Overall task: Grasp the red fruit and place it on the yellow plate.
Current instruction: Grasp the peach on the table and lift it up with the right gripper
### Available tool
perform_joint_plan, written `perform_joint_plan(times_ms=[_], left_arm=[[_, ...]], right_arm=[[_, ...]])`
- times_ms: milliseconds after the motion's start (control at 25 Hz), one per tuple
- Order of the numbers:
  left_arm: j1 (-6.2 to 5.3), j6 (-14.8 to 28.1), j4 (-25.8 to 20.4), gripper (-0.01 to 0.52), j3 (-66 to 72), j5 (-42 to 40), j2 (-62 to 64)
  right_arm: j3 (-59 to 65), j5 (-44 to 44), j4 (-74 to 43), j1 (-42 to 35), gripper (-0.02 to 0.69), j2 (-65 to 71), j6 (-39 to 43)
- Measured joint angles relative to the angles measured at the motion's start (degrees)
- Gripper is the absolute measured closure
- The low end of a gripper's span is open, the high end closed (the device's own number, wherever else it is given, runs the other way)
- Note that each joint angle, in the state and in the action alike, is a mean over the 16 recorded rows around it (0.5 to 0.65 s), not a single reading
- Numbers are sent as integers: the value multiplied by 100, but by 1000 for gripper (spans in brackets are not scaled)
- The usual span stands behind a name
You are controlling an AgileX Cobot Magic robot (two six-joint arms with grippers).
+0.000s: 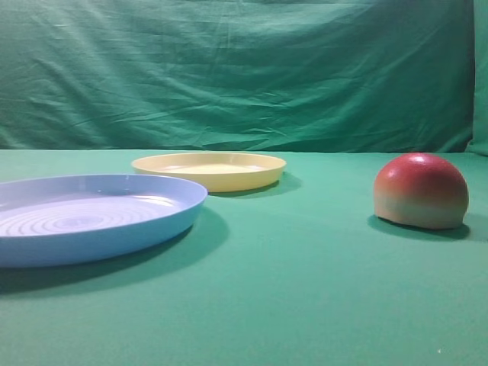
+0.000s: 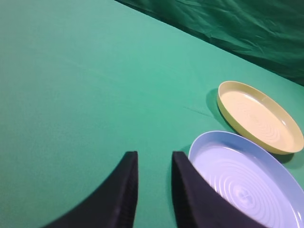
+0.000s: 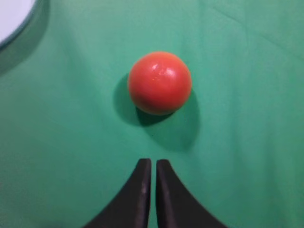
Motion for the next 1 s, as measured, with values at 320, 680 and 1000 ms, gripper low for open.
perform_joint_plan(times_ms=[320, 680, 1000], left_arm=[[0, 0, 0, 357, 0, 0, 0], [0, 0, 0, 357, 0, 0, 0], [0, 0, 0, 357, 0, 0, 0]], right_arm=[[-287, -410, -674, 562, 402, 1086, 836], [-457, -903, -1280, 554, 71, 1969, 1578], [-499, -1384, -1814, 519, 38, 2586, 2167]])
